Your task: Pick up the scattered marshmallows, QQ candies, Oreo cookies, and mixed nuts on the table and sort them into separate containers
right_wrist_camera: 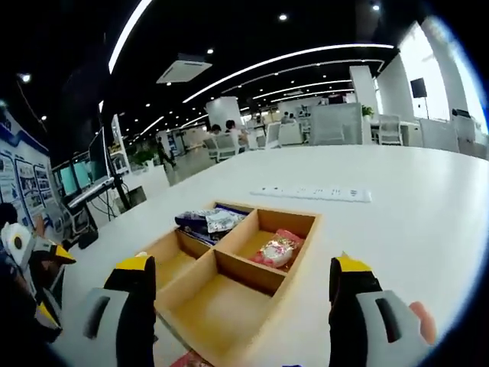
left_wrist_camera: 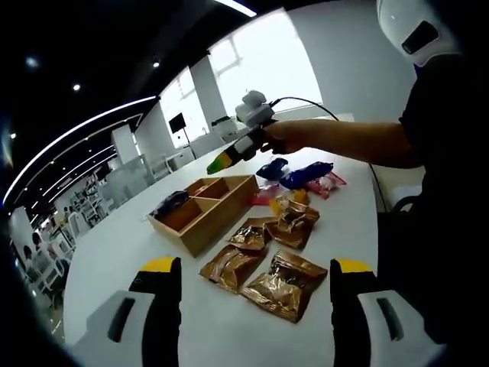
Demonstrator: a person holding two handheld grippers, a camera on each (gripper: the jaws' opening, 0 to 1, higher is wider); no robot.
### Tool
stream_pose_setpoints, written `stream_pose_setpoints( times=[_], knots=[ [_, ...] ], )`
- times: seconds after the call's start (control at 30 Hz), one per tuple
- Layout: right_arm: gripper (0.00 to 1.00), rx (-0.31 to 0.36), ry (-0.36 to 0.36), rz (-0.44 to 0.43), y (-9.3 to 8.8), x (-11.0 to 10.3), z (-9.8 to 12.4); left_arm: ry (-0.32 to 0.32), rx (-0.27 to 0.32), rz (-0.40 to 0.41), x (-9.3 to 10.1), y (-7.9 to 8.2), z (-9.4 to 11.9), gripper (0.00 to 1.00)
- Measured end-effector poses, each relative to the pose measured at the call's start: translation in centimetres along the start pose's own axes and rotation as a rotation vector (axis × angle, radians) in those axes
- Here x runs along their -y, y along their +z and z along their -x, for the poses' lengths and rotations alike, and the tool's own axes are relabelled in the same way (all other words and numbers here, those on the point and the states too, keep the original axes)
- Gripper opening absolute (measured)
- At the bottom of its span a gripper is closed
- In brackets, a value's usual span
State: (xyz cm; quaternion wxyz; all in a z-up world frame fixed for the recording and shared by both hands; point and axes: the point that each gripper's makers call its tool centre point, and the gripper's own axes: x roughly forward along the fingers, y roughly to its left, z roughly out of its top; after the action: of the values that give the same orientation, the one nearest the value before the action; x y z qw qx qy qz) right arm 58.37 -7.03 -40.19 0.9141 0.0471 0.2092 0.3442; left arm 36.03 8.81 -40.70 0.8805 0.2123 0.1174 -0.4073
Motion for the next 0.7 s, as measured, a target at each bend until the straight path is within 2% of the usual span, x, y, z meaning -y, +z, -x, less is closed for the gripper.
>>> stream_pose_setpoints(
  times=[0.17,0.3,0.4,0.53,0.63,0.7],
  knots=[
    [0.90,0.027,0.003,0.021,0.4,-0.9,1.9,0.006,-0.005,0.001,-0.1,0.1,0.0,0.84],
    [0.90,0.081,-0.002,0.011,1.4,-1.1,3.4,0.040,0.007,0.023,-0.8,0.2,0.0,0.91],
    [0.90,0.094,0.000,0.009,1.7,-1.6,4.4,0.048,0.019,0.032,-1.1,0.3,0.0,0.91],
    [0.90,0.103,-0.005,0.048,2.0,-2.6,5.7,0.048,0.020,0.033,-1.1,0.3,-0.1,0.91],
    [0.90,0.161,0.002,0.059,3.3,-3.5,7.0,0.055,0.014,0.048,-1.4,0.1,-0.2,0.93],
    [0.90,0.172,0.010,0.060,3.6,-4.1,7.9,0.066,0.019,0.069,-1.7,0.1,-0.2,0.96]
  ],
)
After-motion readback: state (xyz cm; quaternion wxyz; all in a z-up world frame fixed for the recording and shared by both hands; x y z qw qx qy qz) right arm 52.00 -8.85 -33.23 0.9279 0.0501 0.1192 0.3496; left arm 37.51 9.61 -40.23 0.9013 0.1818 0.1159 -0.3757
